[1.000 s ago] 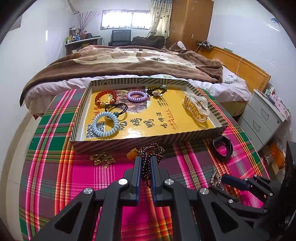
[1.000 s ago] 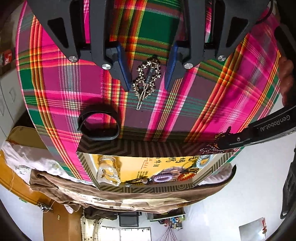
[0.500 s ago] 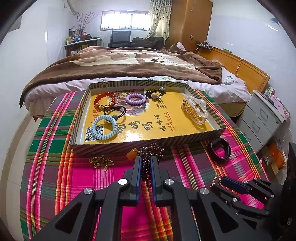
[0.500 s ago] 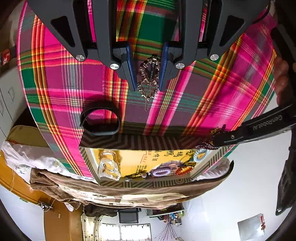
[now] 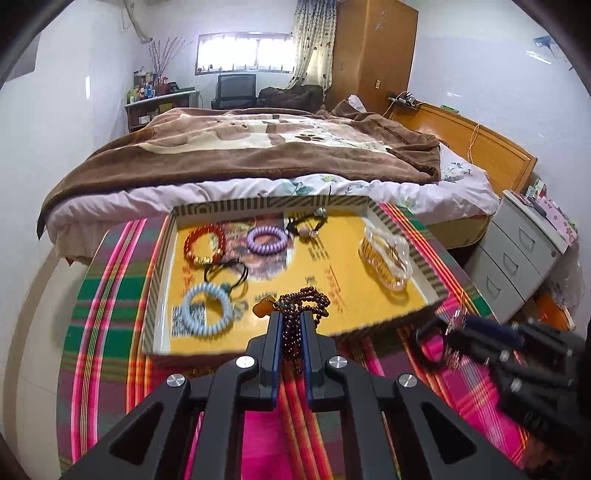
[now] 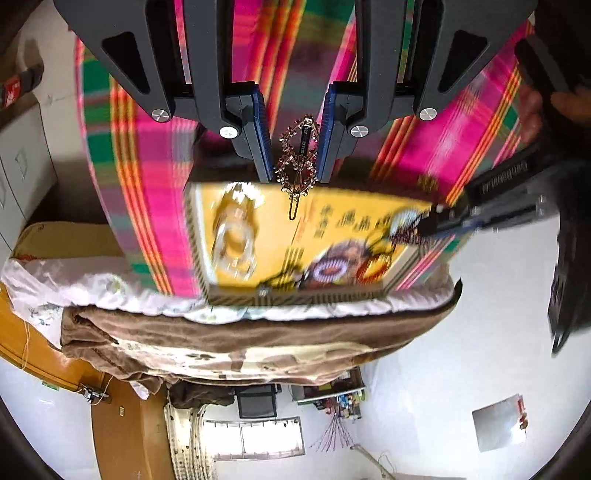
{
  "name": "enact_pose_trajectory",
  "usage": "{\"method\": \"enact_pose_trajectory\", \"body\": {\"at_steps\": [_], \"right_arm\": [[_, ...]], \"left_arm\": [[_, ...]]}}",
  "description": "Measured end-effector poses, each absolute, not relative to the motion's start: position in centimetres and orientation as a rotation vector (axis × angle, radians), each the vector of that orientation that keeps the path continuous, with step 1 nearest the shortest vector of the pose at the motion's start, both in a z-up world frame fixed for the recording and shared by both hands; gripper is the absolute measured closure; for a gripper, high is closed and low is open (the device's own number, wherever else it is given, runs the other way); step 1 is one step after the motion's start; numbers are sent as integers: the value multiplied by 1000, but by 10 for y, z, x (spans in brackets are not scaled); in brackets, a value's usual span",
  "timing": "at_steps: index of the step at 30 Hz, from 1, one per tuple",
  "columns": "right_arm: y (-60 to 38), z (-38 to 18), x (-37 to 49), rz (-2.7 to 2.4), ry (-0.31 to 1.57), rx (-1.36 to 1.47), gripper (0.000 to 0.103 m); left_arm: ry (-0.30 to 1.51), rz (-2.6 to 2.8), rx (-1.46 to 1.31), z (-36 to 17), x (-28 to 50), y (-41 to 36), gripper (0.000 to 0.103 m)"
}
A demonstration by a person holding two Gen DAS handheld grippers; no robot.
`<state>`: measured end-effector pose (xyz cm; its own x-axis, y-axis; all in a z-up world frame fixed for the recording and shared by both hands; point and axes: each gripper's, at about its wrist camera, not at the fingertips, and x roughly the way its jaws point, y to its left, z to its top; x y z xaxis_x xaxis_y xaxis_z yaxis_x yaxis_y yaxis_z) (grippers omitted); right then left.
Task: Organize jewelry
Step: 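Carry the hair clip and bead bracelet over the yellow box with both grippers, then lower both items into the box and open both grippers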
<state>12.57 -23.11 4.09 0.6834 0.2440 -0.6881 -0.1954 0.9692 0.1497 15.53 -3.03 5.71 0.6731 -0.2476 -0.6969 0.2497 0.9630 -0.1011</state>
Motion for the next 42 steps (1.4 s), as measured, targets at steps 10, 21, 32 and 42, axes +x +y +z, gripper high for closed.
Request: {"method": "enact_pose_trajectory", "body": {"at_steps": [10,21,32,42], "right_arm": [[-257,56,220,229,794,59,78],[-257,34,303,282,872,35,78],[-256,0,346,275,963,37,78],[-257,-13,358,252,989,25,78]], "left_arm": [[817,-311,-9,44,205,-55,94],[873,-302,14,14,247,-72,94],[891,-276,20,-2,263,-73,94],[900,-282,13,-5,266,-72,94]]}}
